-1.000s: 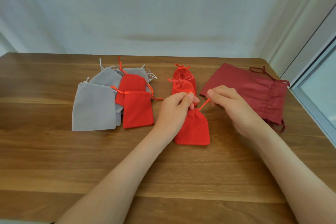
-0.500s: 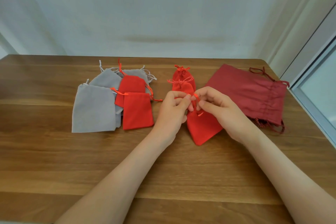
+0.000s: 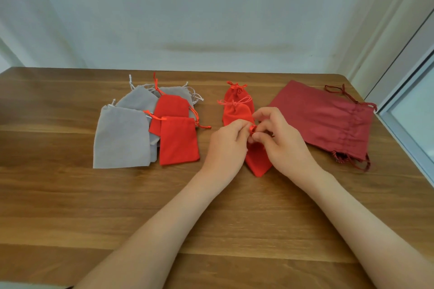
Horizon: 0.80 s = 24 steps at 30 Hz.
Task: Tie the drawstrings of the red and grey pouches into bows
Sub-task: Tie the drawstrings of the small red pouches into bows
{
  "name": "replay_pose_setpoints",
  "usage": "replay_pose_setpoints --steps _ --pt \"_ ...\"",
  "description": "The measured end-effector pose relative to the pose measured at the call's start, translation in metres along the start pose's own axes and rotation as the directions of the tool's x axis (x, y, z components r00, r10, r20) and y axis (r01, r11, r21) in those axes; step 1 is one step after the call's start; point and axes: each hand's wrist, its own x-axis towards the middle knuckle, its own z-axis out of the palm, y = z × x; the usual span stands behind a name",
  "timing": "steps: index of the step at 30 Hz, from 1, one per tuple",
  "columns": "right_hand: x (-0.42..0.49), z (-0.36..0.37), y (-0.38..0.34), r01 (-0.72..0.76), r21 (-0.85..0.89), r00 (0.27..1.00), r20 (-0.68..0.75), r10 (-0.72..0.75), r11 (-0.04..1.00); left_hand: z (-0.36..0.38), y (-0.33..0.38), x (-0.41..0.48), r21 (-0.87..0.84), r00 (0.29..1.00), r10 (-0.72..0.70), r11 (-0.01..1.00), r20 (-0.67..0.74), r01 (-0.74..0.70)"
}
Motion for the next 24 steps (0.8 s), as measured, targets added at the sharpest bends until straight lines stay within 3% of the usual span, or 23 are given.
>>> replay_pose_setpoints --steps 3,6,11,18,24 --pt "0.000 -0.001 0.002 -0.031 -0.024 0.999 -0.035 0.030 0.999 0.003 -0.002 -0.002 0.198 0.981 0.178 0.961 0.084 -0.191" --pt "-0.001 -0.003 0.001 -0.047 -0.031 0.996 -0.075 0.045 0.998 0.005 -0.004 -0.002 0.247 0.973 0.209 0.942 0.102 -0.228" --pt "-0.003 0.001 -0.005 -0.049 0.026 0.997 -0.061 0.050 0.998 0.002 0.000 0.000 0.098 0.994 0.106 0.990 -0.041 -0.101" --pt "-0.003 -0.001 -0.006 -0.053 -0.050 0.994 -0.096 0.048 0.997 0.002 0.003 0.004 -0.249 0.980 -0.196 0.949 0.016 0.194" --pt "0.000 -0.004 -0.009 -0.190 0.089 0.971 -0.128 0.200 0.978 0.000 0.005 0.002 -0.317 0.984 -0.165 0.931 0.071 0.179"
